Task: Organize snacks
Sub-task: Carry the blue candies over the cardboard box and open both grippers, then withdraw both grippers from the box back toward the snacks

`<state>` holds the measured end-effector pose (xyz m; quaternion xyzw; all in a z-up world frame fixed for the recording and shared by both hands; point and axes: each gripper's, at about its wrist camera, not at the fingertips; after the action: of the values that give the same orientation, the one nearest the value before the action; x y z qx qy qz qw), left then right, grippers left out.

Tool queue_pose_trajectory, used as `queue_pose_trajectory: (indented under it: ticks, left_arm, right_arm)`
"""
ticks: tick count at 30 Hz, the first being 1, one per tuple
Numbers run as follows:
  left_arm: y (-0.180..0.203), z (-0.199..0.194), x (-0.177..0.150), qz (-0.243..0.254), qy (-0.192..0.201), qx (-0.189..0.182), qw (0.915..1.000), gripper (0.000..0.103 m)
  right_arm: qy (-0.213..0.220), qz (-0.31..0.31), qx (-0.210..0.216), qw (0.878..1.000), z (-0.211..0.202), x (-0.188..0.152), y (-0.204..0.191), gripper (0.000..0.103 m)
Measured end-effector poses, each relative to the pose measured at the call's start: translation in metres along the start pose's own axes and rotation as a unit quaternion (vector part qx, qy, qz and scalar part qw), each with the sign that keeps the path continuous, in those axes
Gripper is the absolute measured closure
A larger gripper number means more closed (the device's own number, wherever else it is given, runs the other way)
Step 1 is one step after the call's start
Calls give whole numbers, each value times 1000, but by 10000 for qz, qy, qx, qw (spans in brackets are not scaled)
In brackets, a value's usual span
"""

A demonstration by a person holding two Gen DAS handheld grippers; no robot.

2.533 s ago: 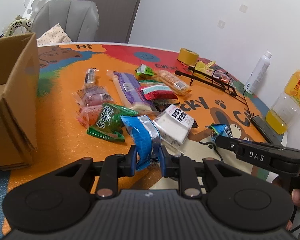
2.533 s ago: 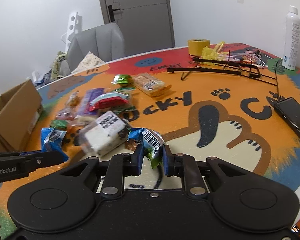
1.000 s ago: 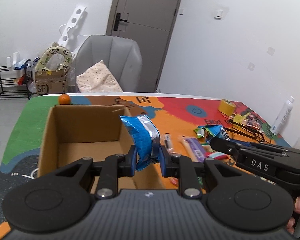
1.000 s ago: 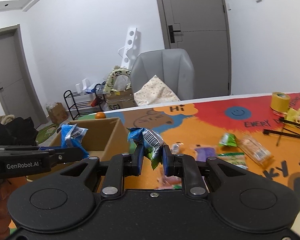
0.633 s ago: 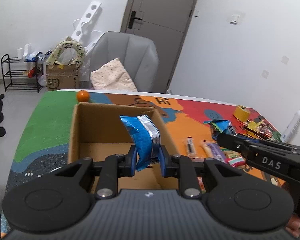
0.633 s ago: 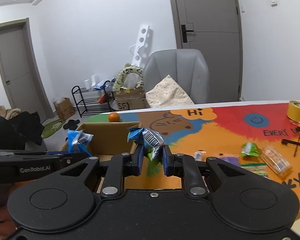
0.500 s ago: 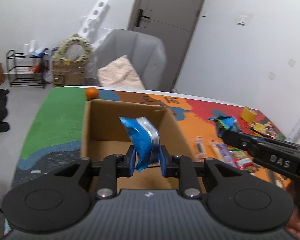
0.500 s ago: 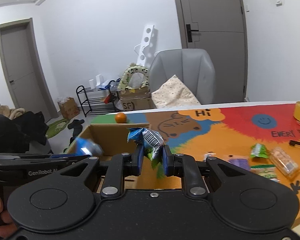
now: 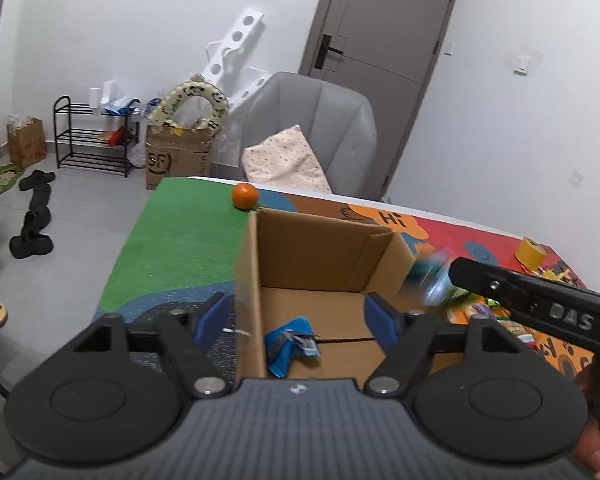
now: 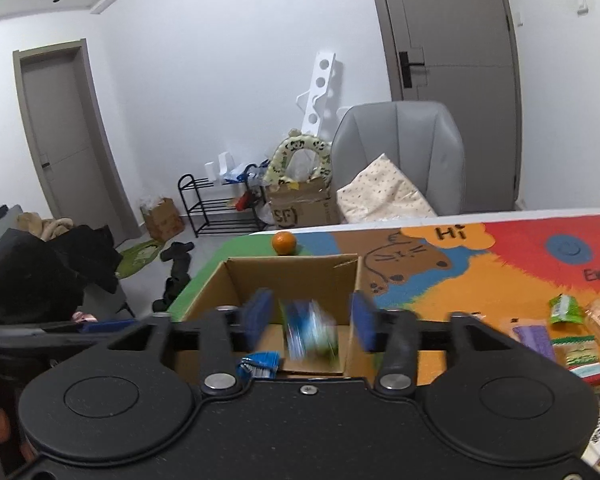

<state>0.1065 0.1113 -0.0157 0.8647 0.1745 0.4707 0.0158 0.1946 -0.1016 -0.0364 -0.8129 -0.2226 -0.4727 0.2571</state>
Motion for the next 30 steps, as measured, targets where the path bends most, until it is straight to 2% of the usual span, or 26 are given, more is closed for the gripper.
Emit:
queue_pose_trajectory:
  ticks: [5,9,14,22,30]
  left_arm:
    - [1,-2,-1,-25,-18,-1,10000,18]
    - [10,-3,-5,93,-19,-75,9999,13]
    - [23,-4,-10,206,-76,-117,9997,12]
    - [42,-14,-15,289,13,-278,9992,10]
    - [60,-21,-17,396,58,-341,9986,8]
  right_arm:
    - [-72,162,-44,9998,-7,-5,10,50]
    - [-63,246,-167,9995,-16,-11,21,44]
    - [-88,490,-329,9982,-28,-18,41,42]
    - [-7,695,-536,9961,-51,-30,65,30]
    - [22,833,-698,9941,-67,-39,85,26]
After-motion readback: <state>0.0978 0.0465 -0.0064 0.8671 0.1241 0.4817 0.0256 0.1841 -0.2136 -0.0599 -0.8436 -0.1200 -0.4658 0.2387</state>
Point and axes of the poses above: each gripper's, at about its wrist camera, not at the fingertips, and z roughly the way its jaws point, y to its right, x to its top, and after that the axes turned 3 degrees about z, right-handed
